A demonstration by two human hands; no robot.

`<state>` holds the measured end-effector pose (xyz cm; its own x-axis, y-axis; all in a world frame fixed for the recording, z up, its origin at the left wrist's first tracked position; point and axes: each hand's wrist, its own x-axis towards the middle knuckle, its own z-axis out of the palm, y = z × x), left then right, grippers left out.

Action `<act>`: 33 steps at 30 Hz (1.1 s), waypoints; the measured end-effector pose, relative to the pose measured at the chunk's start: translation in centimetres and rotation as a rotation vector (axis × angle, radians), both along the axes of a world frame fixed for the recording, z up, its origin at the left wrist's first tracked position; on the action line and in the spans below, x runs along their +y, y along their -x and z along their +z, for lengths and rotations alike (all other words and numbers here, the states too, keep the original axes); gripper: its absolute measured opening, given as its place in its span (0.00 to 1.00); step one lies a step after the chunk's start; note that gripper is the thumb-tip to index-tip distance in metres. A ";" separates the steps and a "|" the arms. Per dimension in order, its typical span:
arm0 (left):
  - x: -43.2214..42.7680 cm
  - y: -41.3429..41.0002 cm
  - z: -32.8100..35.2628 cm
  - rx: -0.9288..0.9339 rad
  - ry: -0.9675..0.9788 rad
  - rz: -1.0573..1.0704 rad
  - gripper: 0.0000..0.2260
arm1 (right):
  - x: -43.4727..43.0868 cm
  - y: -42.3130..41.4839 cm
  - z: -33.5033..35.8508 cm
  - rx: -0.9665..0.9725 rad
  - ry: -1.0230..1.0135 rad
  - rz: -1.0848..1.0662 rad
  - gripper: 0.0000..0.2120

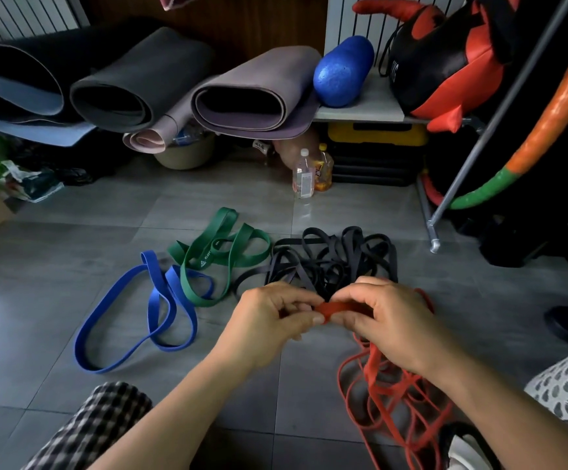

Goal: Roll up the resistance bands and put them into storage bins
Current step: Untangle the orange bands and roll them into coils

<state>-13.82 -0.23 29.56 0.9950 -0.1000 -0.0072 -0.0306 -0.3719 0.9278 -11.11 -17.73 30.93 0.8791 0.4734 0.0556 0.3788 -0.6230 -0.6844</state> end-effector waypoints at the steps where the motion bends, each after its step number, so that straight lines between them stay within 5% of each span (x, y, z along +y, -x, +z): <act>1: -0.1 0.0 0.1 0.047 0.041 0.001 0.10 | 0.0 0.0 0.1 0.007 -0.006 0.005 0.07; 13: -0.3 0.2 1.2 0.243 0.284 0.010 0.05 | 0.6 0.5 0.3 0.198 -0.359 -0.080 0.06; 19: -0.6 0.2 1.0 0.241 0.487 0.070 0.07 | 0.3 0.4 0.2 0.341 -0.531 -0.101 0.14; 23: -0.8 0.3 0.6 0.226 0.657 0.127 0.08 | 0.1 0.7 0.2 0.368 -0.615 -0.144 0.10; 28: -1.7 0.4 0.0 0.294 0.888 0.149 0.07 | 1.0 1.4 -0.3 0.218 -0.528 -0.186 0.07; 33: -1.5 0.3 -0.1 0.253 0.790 0.076 0.12 | 0.8 1.5 -0.6 0.111 -0.417 -0.185 0.06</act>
